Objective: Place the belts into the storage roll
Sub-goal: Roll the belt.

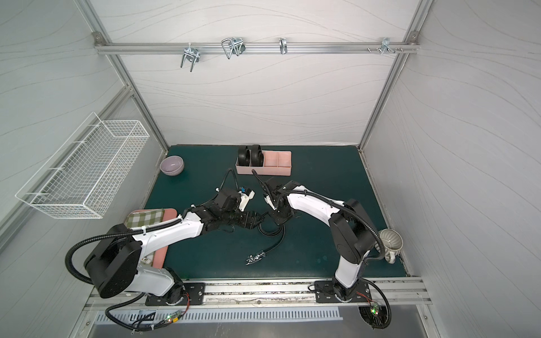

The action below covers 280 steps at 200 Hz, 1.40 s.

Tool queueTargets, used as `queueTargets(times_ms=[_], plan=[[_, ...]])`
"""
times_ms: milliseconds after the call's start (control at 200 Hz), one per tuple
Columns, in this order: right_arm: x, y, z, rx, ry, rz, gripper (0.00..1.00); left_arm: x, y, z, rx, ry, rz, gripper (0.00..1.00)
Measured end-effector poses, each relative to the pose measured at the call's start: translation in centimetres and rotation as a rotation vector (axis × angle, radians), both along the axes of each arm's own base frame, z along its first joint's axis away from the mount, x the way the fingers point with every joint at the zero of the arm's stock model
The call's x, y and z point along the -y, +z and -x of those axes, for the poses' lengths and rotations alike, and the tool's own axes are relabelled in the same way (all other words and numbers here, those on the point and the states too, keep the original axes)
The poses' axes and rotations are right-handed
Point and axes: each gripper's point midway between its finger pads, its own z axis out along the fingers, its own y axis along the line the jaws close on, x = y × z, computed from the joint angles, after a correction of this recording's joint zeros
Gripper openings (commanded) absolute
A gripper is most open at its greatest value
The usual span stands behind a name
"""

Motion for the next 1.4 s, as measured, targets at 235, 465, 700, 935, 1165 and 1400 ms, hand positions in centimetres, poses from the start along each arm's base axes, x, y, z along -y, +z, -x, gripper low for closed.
queueTargets(times_ms=[235,465,700,935,1165,1400], plan=[[-0.8,0.1,0.1,-0.052,-0.023,-0.03,0.0,0.7,-0.6,-0.3,0.063,-0.027,-0.104,0.69],[-0.8,-0.4,1.0,-0.103,-0.022,-0.03,0.0,0.5,-1.5,-1.6,0.112,-0.011,-0.2,0.67],[-0.8,-1.2,1.8,-0.16,-0.021,-0.018,0.0,0.9,-2.3,-2.0,0.145,-0.042,-0.258,0.63],[-0.8,-1.8,2.4,-0.2,-0.02,-0.013,0.0,1.5,-3.3,-1.7,0.152,-0.07,-0.273,0.53],[-0.9,-2.0,2.6,-0.213,-0.02,-0.018,0.0,2.2,-4.5,-1.6,0.146,-0.091,-0.282,0.41],[-0.7,-2.5,2.9,-0.236,-0.028,-0.015,0.0,2.6,-5.1,-1.3,0.141,-0.109,-0.281,0.18]])
